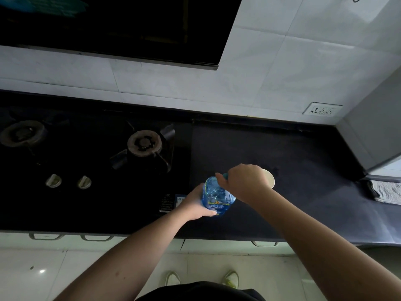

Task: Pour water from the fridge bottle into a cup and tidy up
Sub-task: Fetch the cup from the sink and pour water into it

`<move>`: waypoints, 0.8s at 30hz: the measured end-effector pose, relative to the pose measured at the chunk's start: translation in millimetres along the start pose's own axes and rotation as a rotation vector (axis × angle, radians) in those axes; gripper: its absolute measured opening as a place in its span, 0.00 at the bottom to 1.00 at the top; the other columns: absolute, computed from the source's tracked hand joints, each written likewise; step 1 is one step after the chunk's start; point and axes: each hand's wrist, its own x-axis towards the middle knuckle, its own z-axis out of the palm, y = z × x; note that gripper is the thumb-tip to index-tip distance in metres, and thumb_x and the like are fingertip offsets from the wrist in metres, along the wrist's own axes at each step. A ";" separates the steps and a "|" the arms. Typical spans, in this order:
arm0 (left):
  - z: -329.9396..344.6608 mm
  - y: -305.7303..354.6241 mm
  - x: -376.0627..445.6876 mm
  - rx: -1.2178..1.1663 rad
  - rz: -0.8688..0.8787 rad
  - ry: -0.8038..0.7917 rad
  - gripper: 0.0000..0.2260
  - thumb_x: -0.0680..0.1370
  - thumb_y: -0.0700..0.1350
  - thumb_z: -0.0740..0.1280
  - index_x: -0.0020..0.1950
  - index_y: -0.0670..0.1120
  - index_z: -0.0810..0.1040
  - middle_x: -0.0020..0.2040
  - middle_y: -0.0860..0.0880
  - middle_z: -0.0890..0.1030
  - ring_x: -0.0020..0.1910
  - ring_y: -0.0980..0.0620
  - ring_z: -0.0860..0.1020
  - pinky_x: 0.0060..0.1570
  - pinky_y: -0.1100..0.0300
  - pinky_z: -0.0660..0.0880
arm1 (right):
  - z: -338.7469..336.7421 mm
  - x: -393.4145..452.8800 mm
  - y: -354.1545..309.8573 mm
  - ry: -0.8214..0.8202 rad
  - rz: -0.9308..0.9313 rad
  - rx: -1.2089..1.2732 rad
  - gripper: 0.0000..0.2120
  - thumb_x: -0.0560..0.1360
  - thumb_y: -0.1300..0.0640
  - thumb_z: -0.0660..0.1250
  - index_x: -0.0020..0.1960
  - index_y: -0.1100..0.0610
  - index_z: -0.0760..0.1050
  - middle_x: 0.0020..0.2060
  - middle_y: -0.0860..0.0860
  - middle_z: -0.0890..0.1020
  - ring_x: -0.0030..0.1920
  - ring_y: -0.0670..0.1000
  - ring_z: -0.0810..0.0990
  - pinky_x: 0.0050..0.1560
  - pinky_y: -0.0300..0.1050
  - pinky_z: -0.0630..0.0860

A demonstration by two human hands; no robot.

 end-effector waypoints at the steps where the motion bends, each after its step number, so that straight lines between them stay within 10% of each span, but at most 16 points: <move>1: -0.8 0.2 -0.4 -0.001 -0.001 -0.001 0.37 0.57 0.55 0.79 0.63 0.59 0.69 0.56 0.60 0.79 0.55 0.59 0.79 0.58 0.53 0.78 | -0.8 0.0 1.6 -0.011 -0.002 0.007 0.32 0.80 0.35 0.44 0.38 0.56 0.75 0.31 0.51 0.75 0.35 0.53 0.77 0.35 0.44 0.71; 8: -3.7 0.5 1.6 0.023 0.007 -0.042 0.35 0.59 0.54 0.79 0.63 0.60 0.69 0.57 0.60 0.78 0.55 0.60 0.79 0.58 0.54 0.79 | -3.1 5.1 10.2 0.053 -0.271 0.029 0.25 0.80 0.39 0.50 0.58 0.57 0.73 0.50 0.52 0.78 0.48 0.55 0.80 0.47 0.48 0.72; 17: -4.0 0.8 -0.6 0.022 0.017 -0.016 0.33 0.64 0.47 0.80 0.64 0.55 0.70 0.56 0.59 0.78 0.55 0.59 0.78 0.55 0.62 0.76 | 2.5 8.5 -11.3 0.054 0.007 -0.057 0.30 0.82 0.41 0.43 0.35 0.57 0.72 0.27 0.51 0.69 0.29 0.52 0.68 0.28 0.41 0.61; 24: -3.1 -0.9 0.9 0.028 0.015 -0.023 0.35 0.61 0.51 0.80 0.64 0.60 0.69 0.57 0.60 0.78 0.56 0.60 0.78 0.59 0.56 0.78 | 16.7 21.2 23.0 0.240 -0.479 -0.034 0.25 0.77 0.37 0.53 0.41 0.55 0.78 0.33 0.50 0.77 0.34 0.53 0.77 0.39 0.47 0.73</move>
